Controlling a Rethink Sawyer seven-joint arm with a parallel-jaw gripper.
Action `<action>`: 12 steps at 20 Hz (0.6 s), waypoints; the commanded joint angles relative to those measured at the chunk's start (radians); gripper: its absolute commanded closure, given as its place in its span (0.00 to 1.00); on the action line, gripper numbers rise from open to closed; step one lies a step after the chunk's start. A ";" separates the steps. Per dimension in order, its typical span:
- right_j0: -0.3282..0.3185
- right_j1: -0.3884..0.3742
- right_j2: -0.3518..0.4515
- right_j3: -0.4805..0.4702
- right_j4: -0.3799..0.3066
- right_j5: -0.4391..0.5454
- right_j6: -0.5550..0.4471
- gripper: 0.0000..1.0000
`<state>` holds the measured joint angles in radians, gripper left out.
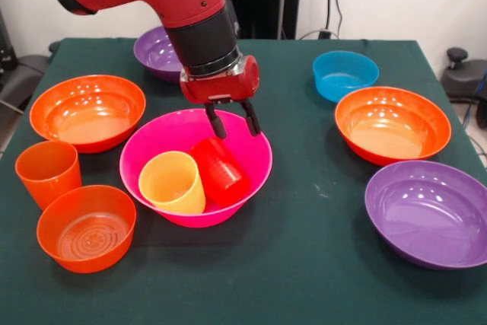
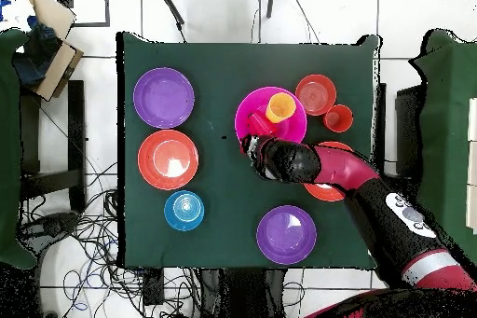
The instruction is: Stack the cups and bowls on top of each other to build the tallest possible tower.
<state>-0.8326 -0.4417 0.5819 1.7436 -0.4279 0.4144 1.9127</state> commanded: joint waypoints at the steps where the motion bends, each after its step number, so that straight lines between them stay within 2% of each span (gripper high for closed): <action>1: 0.099 -0.034 -0.063 -0.062 -0.081 0.003 0.000 0.00; 2: 0.044 0.024 0.006 -0.056 -0.057 -0.002 -0.051 0.00; 12: 0.057 -0.011 -0.013 -0.054 -0.044 0.013 -0.024 0.00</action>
<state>-0.8227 -0.4427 0.5806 1.7419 -0.4282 0.4144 1.9127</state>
